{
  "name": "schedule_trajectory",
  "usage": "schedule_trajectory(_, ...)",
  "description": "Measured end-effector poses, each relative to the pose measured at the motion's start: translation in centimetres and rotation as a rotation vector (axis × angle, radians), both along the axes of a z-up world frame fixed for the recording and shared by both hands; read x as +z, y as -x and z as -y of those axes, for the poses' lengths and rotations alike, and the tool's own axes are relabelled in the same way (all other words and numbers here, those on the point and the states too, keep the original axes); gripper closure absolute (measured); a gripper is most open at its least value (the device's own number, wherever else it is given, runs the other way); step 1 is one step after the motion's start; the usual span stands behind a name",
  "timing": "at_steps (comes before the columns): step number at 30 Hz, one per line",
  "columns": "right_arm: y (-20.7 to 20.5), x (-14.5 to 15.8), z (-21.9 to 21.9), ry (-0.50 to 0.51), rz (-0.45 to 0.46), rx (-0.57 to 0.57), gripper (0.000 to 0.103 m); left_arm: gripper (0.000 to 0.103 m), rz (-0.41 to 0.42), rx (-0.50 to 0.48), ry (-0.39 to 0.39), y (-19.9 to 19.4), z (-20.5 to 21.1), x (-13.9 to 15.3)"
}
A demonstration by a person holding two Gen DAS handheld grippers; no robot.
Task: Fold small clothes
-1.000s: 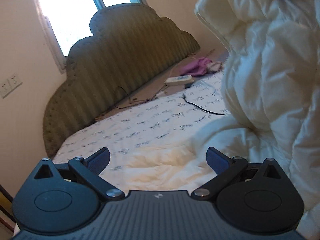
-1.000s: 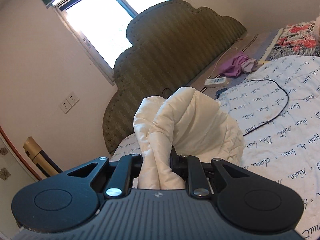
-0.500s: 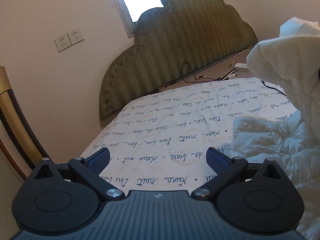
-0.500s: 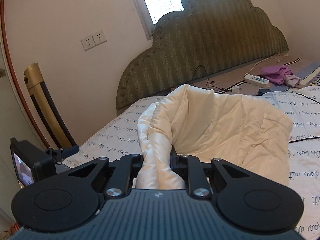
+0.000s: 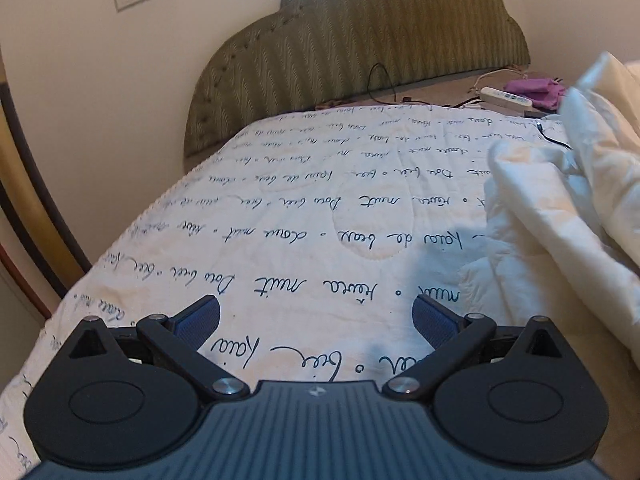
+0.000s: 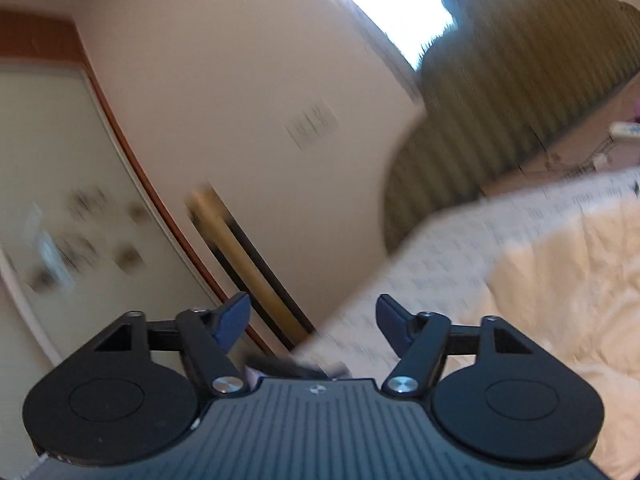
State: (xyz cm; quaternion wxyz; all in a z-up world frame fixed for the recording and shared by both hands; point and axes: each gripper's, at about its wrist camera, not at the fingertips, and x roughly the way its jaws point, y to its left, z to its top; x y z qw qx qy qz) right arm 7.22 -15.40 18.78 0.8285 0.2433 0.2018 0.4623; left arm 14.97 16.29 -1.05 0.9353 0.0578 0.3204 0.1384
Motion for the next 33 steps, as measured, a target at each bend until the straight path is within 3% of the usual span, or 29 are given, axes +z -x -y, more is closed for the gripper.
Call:
schedule_trajectory(2,0.5,1.1,3.2,0.007,0.071,-0.115,0.016,0.000,0.011,0.016,0.009,0.2,-0.5,0.3)
schedule_trajectory(3,0.6,1.2,4.2,0.084,0.111,-0.211,0.013,0.000,0.020,0.028,0.008,0.4,-0.7,0.6)
schedule_trajectory(5,0.3,0.0,4.4,0.369,0.186,-0.425,0.012,0.000,0.046,0.048,0.020,0.7,-1.3,1.4)
schedule_trajectory(7,-0.9,-3.0,3.3,0.639,0.198,-0.550,0.014,0.000,0.070,0.054,0.059,1.0,-1.7,2.5)
schedule_trajectory(8,-1.8,-5.0,2.4,0.736,0.177,-0.534,0.015,0.000,0.081,0.053,0.085,1.1,-1.8,3.2)
schedule_trajectory(10,-2.9,-8.9,0.0,0.809,0.145,-0.440,0.013,0.000,0.104,0.032,0.135,1.5,-1.6,4.4)
schedule_trajectory(13,-2.9,-12.6,-4.2,0.914,0.256,-0.412,0.006,0.000,0.133,-0.030,0.170,1.6,-0.3,6.0)
schedule_trajectory(18,-1.9,-15.2,-8.8,0.931,0.310,-0.243,0.007,0.000,0.175,-0.141,0.106,0.6,3.9,7.6)
schedule_trajectory(22,-2.4,-16.4,-9.6,0.941,0.300,-0.251,0.004,0.000,0.167,-0.199,0.009,-2.1,7.1,6.3)
schedule_trajectory(26,-3.6,-17.0,-9.0,0.917,0.260,-0.269,0.004,0.000,0.096,-0.120,-0.071,-6.0,7.9,2.7)
schedule_trajectory(33,-4.4,-17.7,-10.8,0.927,0.265,-0.285,0.003,0.000,0.053,-0.082,-0.044,-8.5,7.0,-1.1)
